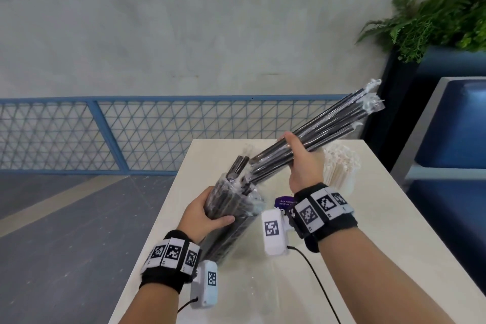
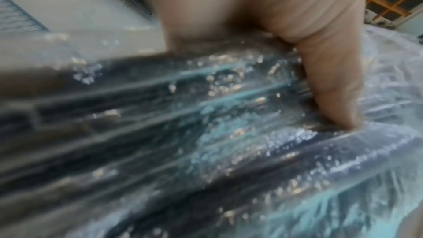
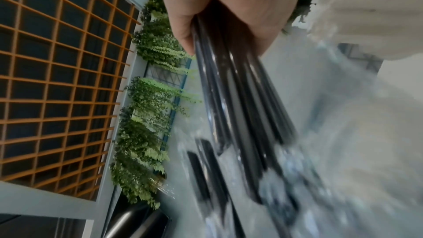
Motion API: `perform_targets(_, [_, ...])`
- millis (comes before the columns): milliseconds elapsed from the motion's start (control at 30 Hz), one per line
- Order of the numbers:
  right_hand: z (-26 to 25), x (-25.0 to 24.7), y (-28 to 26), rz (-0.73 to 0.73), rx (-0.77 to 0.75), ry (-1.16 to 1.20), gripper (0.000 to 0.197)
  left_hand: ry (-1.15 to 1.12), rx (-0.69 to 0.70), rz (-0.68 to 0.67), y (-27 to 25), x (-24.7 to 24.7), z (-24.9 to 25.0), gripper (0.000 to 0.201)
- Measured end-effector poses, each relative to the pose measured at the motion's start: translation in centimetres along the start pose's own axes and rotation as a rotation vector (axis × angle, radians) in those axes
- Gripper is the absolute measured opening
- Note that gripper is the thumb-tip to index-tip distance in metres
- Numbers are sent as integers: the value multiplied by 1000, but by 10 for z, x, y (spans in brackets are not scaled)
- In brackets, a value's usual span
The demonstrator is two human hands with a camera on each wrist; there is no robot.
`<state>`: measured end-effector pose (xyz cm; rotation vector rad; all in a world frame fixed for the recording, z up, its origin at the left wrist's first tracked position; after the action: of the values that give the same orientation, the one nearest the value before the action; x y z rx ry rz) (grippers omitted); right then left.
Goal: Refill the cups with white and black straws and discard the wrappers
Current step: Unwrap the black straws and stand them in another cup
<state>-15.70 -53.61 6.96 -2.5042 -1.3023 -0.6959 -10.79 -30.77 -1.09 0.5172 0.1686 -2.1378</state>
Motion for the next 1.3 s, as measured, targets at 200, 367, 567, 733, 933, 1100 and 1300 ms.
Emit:
perform_targets(200, [-41, 2, 19, 24, -116, -47, 38, -126, -54, 171, -6, -31, -9, 50])
perform_targets(367, [-55, 7, 25, 80, -163, -53, 31, -205, -40, 311, -11, -45, -8, 41])
perform_targets(567, [-25, 24, 25, -33, -257, -280, 29, -408, -56, 519, -16, -53, -30, 43])
perform_targets(733, [43, 25, 26, -171, -152, -525, 35, -440, -37, 452, -6, -33, -21, 43])
perform_targets(933, [90, 2, 36, -284, 3, -1081, 48, -445, -71, 417, -7, -20, -32, 53])
perform_targets(1100, [89, 4, 27, -373, -34, -1164, 67, -468, -52, 409, -7, -17, -34, 51])
perform_targets(1300, [84, -2, 23, -562, -8, -1470, 66, -473, -15, 410, -10, -18, -28, 47])
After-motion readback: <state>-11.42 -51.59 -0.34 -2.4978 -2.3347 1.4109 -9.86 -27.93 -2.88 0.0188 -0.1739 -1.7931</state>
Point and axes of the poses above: each hand's wrist, its own y-axis towards the middle knuckle, its own x-axis out of the palm, z = x × y, the point moved 8 cm from there along y, towards the middle knuckle, and after that the axes turned 10 degrees about -z, right-handed, at the moved point
